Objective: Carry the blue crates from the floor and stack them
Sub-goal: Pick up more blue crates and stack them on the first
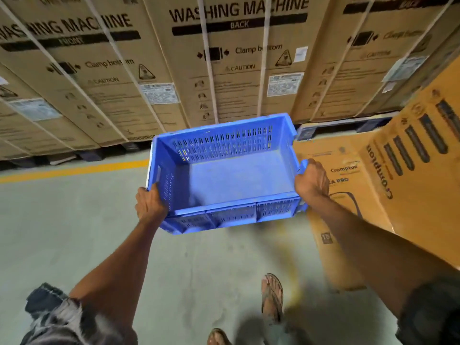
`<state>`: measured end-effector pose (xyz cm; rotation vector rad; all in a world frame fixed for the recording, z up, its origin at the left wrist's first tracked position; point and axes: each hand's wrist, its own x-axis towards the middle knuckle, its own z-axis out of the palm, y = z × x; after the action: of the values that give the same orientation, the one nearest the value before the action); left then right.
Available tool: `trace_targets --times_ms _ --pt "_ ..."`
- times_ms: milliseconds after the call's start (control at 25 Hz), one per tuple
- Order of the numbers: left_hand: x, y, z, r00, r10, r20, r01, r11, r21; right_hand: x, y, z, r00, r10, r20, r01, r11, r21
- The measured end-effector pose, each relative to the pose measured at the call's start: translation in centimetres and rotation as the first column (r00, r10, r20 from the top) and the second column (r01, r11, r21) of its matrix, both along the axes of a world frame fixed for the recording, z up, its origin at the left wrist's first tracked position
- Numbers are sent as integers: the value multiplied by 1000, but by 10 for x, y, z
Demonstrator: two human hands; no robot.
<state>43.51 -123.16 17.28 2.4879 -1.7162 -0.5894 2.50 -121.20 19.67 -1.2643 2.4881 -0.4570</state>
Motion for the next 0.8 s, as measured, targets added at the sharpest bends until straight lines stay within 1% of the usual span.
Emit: trace_targets --times_ms 160,280,360,600,800 --pt "-25 -76 -98 997 77 16 -75 992 -98 -17 -85 -101 999 21 -25 -23 995 -93" --pt "-34 -110 -161 987 158 -25 -160 973 -164 -20 -118 -168 997 18 -74 -29 989 -144" --pt "-33 -129 -194 981 194 -11 -192 956 -222 -19 -135 -201 995 -1 -96 -16 985 -172" --pt "-35 -166 -255 983 183 -21 -180 926 -331 -26 -164 -258 988 -45 -151 19 985 -170" --pt "-38 -183 -289 984 175 -26 -171 902 -395 -32 -170 -298 988 -88 -126 62 979 -195"
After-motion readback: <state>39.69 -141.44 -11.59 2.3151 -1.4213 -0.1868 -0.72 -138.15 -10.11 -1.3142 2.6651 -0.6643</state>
